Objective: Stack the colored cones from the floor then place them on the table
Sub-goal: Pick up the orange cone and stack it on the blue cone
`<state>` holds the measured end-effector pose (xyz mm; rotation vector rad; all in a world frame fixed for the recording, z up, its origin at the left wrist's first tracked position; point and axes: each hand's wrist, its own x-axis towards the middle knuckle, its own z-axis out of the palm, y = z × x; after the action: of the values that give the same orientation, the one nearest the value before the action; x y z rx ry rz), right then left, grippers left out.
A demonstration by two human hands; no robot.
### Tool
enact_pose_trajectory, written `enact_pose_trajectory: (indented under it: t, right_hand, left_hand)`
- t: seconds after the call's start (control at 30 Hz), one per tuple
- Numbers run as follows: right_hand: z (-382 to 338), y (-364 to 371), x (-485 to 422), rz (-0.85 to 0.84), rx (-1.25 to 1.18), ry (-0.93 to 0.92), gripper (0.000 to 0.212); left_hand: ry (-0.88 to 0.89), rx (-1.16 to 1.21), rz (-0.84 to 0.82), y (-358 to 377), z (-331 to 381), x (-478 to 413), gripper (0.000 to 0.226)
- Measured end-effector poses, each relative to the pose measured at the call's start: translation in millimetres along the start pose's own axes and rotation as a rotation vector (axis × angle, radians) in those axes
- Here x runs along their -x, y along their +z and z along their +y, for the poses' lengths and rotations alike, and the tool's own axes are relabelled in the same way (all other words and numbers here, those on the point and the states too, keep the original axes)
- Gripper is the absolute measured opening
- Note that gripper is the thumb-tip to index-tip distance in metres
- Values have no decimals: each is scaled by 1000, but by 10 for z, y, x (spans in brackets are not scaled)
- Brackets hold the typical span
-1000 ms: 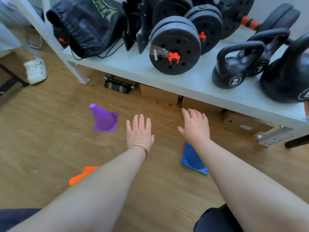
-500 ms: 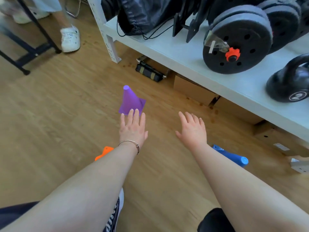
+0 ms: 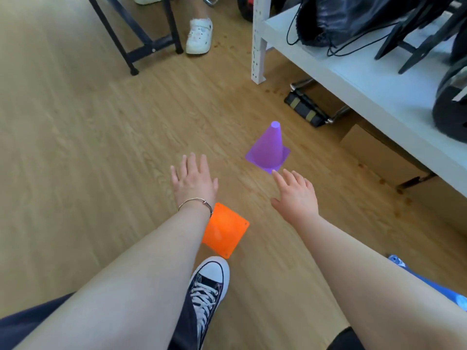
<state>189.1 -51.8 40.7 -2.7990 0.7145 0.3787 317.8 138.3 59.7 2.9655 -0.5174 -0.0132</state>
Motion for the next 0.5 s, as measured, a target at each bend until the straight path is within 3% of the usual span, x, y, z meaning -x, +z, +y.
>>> enact_pose_trajectory:
  t: [0.2,0.37,0.5]
  right_hand:
    - [-465,317,-55,-139,-9,-131,74]
    - [-666,635,-64,-285,41,-221,78]
    - [-710,828,-89,-395,30,-249,82]
  left_hand:
    - [-110,-78,-96,144,-722,145,66]
    - [62,-197,-361,517,-979,471,73]
    - [153,-162,-461,809,-963,615,68]
